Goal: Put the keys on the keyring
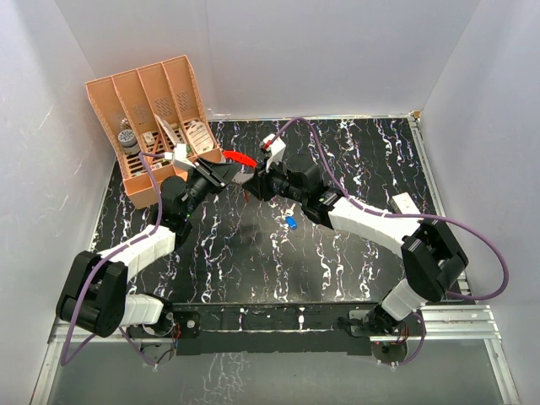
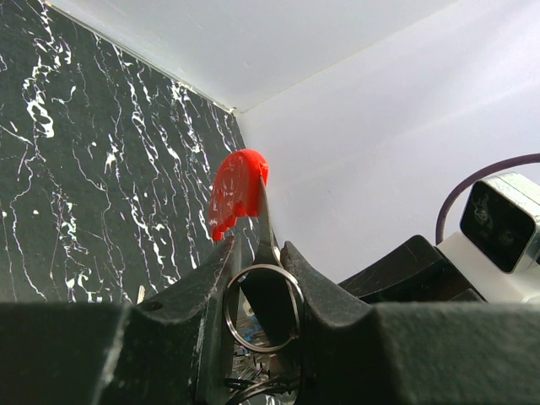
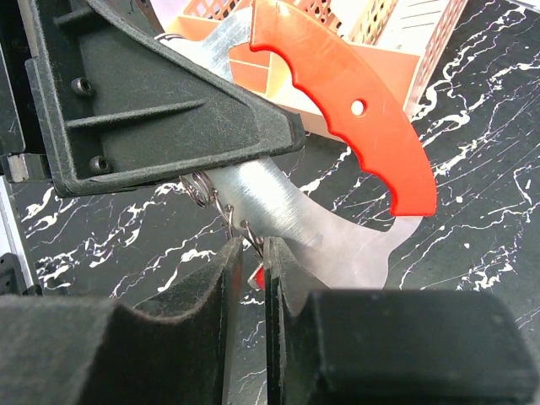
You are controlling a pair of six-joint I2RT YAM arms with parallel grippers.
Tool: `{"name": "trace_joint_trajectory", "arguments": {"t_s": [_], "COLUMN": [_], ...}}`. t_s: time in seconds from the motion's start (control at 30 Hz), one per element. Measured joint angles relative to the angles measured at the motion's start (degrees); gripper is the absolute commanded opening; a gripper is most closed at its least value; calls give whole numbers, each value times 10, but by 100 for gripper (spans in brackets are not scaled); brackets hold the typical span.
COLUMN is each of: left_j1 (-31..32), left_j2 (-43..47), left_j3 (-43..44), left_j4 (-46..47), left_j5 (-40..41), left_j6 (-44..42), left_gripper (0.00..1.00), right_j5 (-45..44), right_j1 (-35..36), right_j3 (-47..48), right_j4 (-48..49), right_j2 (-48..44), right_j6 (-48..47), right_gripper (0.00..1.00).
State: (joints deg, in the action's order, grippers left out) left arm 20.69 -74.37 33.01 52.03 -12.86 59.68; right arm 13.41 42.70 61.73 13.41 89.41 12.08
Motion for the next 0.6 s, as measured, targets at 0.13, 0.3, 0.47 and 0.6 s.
{"name": "trace_joint_trajectory", "arguments": {"t_s": [0.13,0.3,0.47,0.6], "left_j1": [0,0,0,0], "left_j2": [0,0,0,-1], "left_j3": [0,0,1,2], "left_j4": [0,0,-3,-3], "left_j5": [0,0,0,-1], "left_j6": [2,3,4,4], "left_gripper": [0,0,0,0], "right_j5": [0,0,0,0], "right_j1": [0,1,1,1], "right_j3": [0,0,0,0], "right_j4": [0,0,0,0], "right_j2": [0,1,3,3], "right_j6": [0,0,0,0], "right_gripper": [14,1,0,0]}}
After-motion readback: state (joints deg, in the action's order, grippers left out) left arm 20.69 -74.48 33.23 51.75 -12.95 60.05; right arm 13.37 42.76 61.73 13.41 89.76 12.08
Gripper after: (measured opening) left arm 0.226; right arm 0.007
